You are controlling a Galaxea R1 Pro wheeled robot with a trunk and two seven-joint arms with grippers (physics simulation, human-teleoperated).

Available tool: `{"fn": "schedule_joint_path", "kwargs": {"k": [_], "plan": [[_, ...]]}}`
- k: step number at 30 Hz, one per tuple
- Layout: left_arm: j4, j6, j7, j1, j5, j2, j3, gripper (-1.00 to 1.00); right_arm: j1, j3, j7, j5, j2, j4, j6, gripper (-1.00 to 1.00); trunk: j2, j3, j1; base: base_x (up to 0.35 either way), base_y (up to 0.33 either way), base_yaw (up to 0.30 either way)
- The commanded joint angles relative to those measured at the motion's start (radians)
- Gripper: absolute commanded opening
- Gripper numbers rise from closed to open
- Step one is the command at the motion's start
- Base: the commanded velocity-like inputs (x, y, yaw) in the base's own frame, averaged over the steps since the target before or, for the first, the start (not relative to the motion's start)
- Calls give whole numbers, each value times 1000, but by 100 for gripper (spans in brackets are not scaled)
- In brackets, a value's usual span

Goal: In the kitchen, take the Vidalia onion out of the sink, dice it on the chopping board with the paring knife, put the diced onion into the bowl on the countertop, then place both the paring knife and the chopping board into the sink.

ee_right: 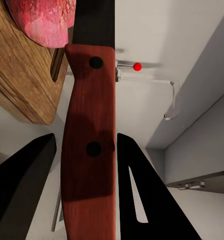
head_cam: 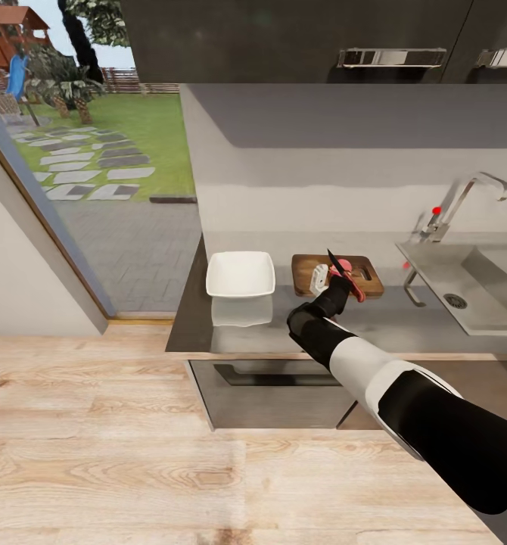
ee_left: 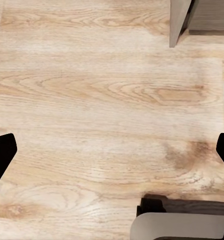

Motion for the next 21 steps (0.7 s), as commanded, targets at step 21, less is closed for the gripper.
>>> {"fn": "schedule_joint_path", "kwargs": {"k": [21], "plan": [[4, -6, -3, -2, 6, 0, -2, 100, -1, 2, -1, 2, -2, -9, 5, -100, -1, -1, 0, 0, 0, 0]]}}
